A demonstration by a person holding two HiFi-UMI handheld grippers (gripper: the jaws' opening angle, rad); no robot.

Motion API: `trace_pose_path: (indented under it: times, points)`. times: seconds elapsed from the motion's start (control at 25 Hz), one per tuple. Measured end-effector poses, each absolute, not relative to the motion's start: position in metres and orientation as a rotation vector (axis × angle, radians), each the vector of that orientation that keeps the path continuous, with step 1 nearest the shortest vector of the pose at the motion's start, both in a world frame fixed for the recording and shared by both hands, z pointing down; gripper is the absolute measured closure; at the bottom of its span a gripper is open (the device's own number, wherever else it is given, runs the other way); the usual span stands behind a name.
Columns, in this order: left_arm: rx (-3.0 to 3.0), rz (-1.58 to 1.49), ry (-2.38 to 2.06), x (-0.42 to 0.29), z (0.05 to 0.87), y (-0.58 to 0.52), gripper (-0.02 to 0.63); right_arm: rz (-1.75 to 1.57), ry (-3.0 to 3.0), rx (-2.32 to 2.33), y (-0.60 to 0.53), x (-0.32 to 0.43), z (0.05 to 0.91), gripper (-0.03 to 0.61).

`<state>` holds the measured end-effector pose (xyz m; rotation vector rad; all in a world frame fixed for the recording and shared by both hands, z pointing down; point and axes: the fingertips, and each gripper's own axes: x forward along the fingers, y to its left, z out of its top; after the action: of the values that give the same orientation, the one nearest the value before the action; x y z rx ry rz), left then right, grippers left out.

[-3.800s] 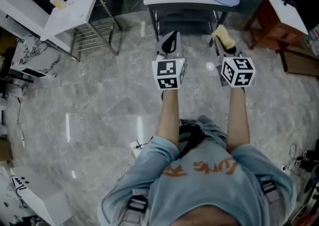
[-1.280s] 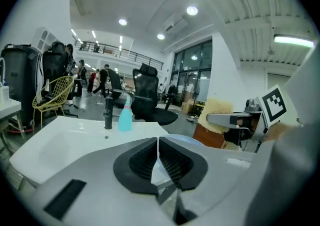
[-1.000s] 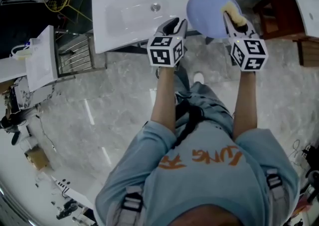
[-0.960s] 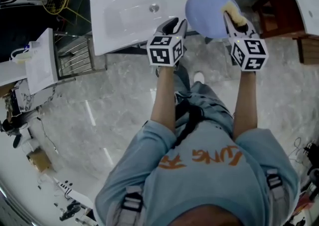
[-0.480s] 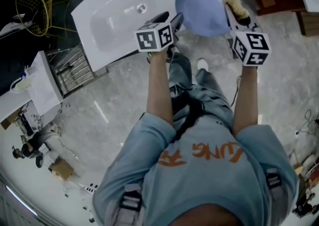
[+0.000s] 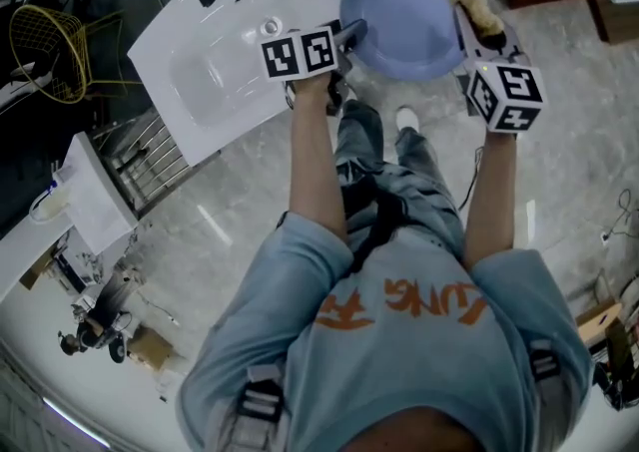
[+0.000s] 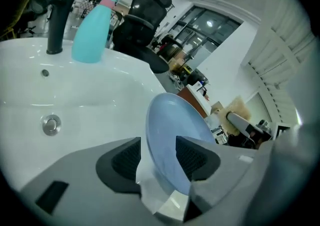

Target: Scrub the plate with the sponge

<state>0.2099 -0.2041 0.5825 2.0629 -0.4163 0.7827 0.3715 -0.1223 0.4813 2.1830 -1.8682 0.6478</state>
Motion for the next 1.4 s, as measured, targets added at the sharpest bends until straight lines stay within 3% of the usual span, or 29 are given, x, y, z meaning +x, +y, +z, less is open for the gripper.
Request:
trace_pose_path:
  times: [0.16,0.28,0.68,1.4]
  points:
    - [2.005,0.862,-0.365,0.218,0.595,-0.203,0.429,0.665,-1.837,2.224,-0.125,0.381,0.483,0.546]
    - [1.994,0.879,-0.393,0.218,0.600,-0.208,0.560,0.674,-1.830,2.241,-0.128,0.386,0.484,0.546]
    - [1.966,0.708,-0.451,0.208,0.582,-0.215,0.594,0.677,-1.878,2.224,-0.138,0.375,0.477,0.546]
    - [2.048,0.323,-0.675,0.128,0.517,-0.219,0.584,0.556,-2.212,1.908,-0.193,0.294,0.435,0.546]
